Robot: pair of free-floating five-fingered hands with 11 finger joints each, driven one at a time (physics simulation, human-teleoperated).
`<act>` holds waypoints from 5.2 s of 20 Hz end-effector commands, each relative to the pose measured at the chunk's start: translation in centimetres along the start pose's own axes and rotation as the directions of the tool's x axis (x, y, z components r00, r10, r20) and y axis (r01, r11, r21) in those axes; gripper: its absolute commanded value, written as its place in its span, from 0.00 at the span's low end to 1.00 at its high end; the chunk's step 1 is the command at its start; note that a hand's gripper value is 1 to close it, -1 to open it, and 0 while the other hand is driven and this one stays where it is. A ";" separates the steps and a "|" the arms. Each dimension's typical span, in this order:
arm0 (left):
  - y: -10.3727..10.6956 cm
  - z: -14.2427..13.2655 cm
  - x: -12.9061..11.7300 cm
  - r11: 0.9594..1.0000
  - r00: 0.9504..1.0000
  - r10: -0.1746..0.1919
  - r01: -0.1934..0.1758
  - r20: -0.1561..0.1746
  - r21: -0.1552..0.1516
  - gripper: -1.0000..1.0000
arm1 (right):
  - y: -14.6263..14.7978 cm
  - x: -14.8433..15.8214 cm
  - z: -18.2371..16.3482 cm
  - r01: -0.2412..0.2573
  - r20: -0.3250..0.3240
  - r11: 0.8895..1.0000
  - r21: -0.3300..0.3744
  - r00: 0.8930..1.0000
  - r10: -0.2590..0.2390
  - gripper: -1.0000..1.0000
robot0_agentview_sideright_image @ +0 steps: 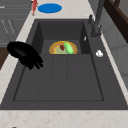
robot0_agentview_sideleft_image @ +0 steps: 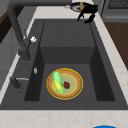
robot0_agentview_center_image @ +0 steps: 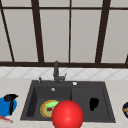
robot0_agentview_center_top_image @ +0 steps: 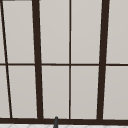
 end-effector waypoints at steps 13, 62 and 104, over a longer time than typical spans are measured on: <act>-6.9 5.0 3.7 1.000 1.000 -0.003 0.002 0.020 0.007 0.00 | 0.0 0.0 0.0 0.000 0.000 1.000 0.000 1.000 0.000 0.50; -12.6 14.6 -19.0 0.981 0.977 -0.185 0.178 0.102 0.076 1.00 | 0.0 0.0 0.0 0.000 0.000 1.000 0.000 1.000 0.000 0.50; -3.4 14.2 -14.8 0.990 0.988 -0.115 0.105 0.105 0.096 1.00 | 0.0 0.0 0.0 0.000 0.000 1.000 0.000 1.000 0.000 0.50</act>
